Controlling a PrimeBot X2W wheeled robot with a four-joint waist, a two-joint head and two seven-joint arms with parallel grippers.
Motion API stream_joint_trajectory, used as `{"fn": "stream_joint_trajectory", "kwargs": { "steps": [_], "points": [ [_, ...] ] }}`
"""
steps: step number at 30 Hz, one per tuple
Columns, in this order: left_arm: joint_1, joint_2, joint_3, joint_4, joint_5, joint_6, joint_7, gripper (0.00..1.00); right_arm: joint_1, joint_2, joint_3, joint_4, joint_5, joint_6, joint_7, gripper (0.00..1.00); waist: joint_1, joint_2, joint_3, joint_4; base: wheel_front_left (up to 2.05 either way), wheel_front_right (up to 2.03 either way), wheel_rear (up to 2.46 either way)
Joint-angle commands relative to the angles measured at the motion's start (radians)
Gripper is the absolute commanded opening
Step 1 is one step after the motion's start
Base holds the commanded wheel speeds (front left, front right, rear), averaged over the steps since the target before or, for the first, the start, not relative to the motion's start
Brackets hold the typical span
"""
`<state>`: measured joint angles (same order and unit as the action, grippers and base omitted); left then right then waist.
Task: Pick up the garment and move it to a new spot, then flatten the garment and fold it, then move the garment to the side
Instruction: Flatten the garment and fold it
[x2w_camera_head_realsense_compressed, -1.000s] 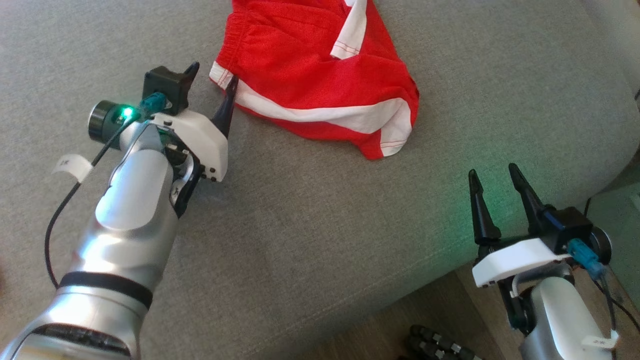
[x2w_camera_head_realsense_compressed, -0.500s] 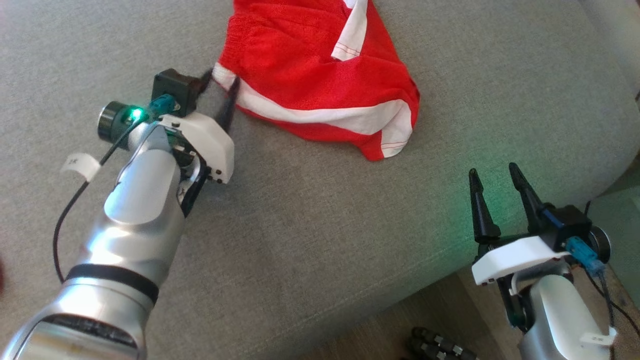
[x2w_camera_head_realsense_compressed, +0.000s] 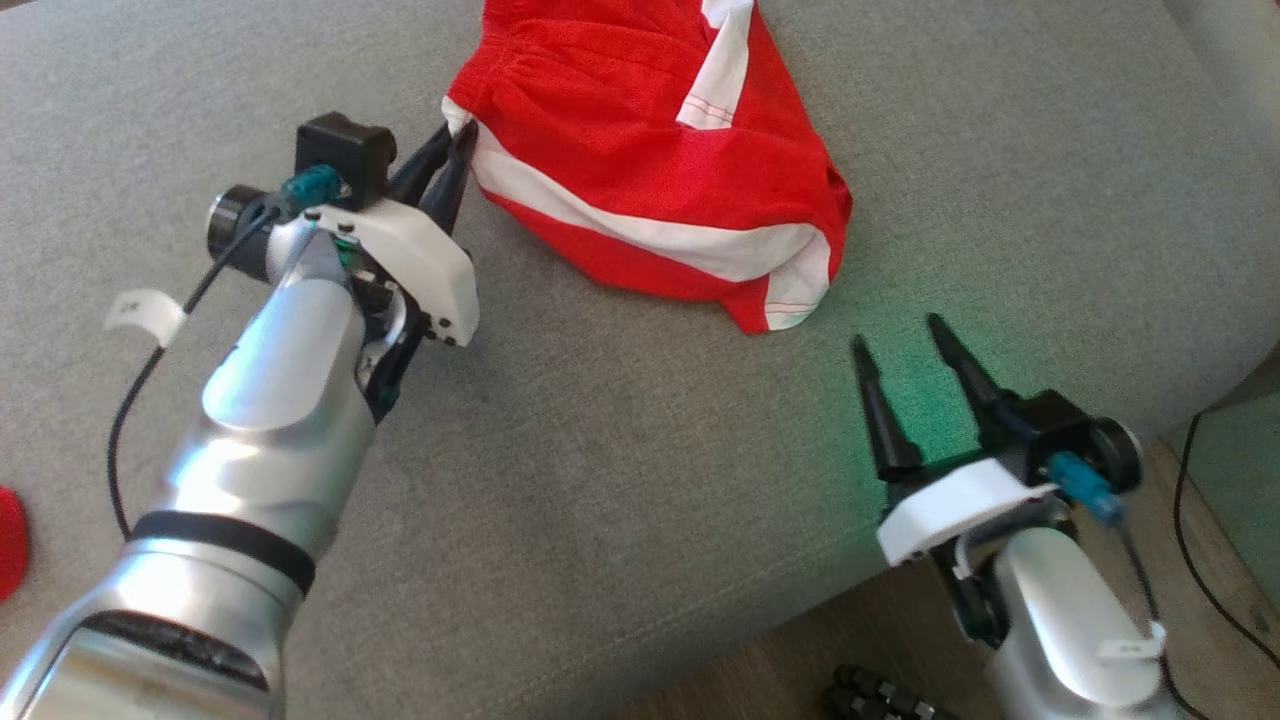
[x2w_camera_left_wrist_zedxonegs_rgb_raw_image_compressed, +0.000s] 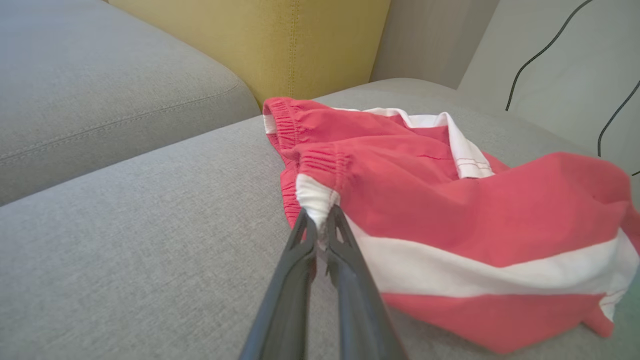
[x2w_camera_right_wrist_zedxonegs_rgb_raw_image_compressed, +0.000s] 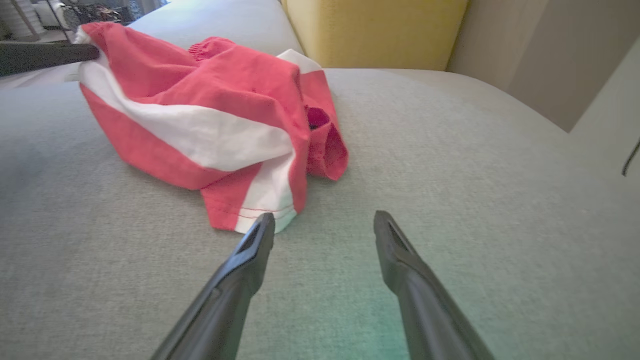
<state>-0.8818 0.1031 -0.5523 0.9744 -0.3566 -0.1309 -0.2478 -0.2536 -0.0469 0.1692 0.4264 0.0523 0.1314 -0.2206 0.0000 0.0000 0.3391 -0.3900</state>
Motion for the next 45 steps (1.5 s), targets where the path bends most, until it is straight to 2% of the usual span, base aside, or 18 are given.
{"fn": "stream_joint_trajectory", "kwargs": {
  "steps": [1, 7, 18, 32, 33, 34, 35, 36, 45],
  "points": [
    [-0.06, 0.036, 0.008, -0.03, -0.014, 0.0, -0.004, 0.0, -0.029, -0.003, 0.039, -0.013, 0.005, -0.001, -0.015, 1.0, 0.0, 0.0, -0.003, 0.0, 0.0, 0.0, 0.0],
    [-0.078, 0.054, -0.024, -0.022, -0.049, 0.0, -0.003, 0.0, -0.085, -0.003, 0.11, 0.057, 0.028, -0.001, -0.02, 1.0, 0.0, 0.0, -0.007, 0.004, 0.0, 0.0, 0.0],
    [-0.097, 0.056, -0.037, -0.008, -0.078, 0.0, -0.009, 0.0, -0.173, -0.003, 0.185, 0.191, 0.111, -0.001, -0.032, 1.0, 0.0, 0.0, 0.009, 0.018, 0.0, 0.0, 0.0],
    [-0.114, 0.043, -0.044, 0.008, -0.092, 0.0, -0.012, 0.0, -0.247, -0.003, 0.235, 0.3, 0.171, -0.001, -0.041, 1.0, 0.0, 0.0, 0.023, 0.028, 0.0, 0.0, 0.0],
    [-0.115, 0.043, -0.045, 0.009, -0.092, 0.0, -0.013, 0.0, -0.248, -0.003, 0.238, 0.303, 0.175, -0.001, -0.041, 0.78, 0.0, 0.0, 0.023, 0.028, 0.0, 0.0, 0.0],
    [-0.116, 0.043, -0.045, 0.01, -0.093, 0.0, -0.013, 0.0, -0.25, -0.003, 0.24, 0.305, 0.179, -0.001, -0.041, 0.42, 0.0, 0.0, 0.024, 0.029, 0.0, 0.0, 0.0],
    [-0.117, 0.043, -0.046, 0.01, -0.093, 0.0, -0.013, 0.0, -0.252, -0.003, 0.241, 0.307, 0.182, -0.001, -0.041, 0.16, 0.0, 0.0, 0.024, 0.029, 0.0, 0.0, 0.0],
    [-0.117, 0.042, -0.046, 0.011, -0.094, 0.0, -0.013, 0.0, -0.253, -0.003, 0.242, 0.31, 0.185, -0.001, -0.041, 0.0, 0.0, 0.0, 0.024, 0.03, 0.0, 0.0, 0.0],
    [-0.113, 0.042, -0.04, 0.006, -0.102, 0.0, -0.014, 0.0, -0.264, -0.006, 0.211, 0.316, 0.148, -0.001, -0.041, 0.0, 0.0, 0.0, 0.011, 0.049, 0.0, 0.0, 0.0]
  ]
}}
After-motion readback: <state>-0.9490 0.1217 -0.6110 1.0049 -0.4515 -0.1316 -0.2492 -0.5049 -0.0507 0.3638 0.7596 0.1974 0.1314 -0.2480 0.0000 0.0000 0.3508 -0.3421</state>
